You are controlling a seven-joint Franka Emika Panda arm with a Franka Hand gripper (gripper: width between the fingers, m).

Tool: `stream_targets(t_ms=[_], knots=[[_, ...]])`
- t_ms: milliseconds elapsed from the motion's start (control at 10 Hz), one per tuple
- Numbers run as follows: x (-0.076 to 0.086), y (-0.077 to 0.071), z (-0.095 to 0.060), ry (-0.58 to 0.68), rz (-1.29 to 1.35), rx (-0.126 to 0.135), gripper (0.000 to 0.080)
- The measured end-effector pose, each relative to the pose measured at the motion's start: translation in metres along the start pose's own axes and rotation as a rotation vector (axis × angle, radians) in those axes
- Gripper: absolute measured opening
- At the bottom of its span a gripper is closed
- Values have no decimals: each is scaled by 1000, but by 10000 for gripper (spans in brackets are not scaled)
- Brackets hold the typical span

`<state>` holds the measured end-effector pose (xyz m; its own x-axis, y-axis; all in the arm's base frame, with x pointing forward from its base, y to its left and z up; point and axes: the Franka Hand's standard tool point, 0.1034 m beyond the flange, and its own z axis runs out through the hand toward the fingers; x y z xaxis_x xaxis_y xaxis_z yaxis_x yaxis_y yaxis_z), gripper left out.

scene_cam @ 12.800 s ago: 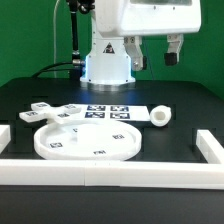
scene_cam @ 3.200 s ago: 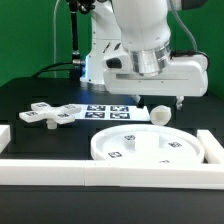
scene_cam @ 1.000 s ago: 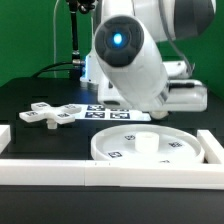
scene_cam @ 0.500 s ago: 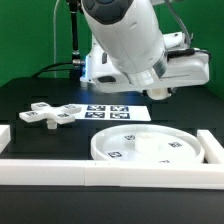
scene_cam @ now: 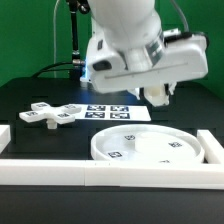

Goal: Assemble round table

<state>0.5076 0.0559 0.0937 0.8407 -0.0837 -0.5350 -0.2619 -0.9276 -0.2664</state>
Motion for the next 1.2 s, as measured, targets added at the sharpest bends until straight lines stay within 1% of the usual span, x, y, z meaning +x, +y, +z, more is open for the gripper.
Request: stream_targets(t_ms=[100,200,400,500,600,700,800,900,1000,1100,1200], knots=[[6,-5,-16,81,-21,-3,409],[10,-8,-28,162,-27,-9,409],[14,-5,-27,298,-26,-26,409],[20,-3,-31,401,-43,-45,409],[22,1,-30,497,-86,-76,409],[20,3,-34,535,-104,-87,410],[27,2,-48,627,-119,-103,410],[30,4,-56,700,-142,-120,410],[34,9,-64,792,-159,-145,410],[34,12,-62,847,-159,-159,410],[33,13,-59,841,-159,-160,410]])
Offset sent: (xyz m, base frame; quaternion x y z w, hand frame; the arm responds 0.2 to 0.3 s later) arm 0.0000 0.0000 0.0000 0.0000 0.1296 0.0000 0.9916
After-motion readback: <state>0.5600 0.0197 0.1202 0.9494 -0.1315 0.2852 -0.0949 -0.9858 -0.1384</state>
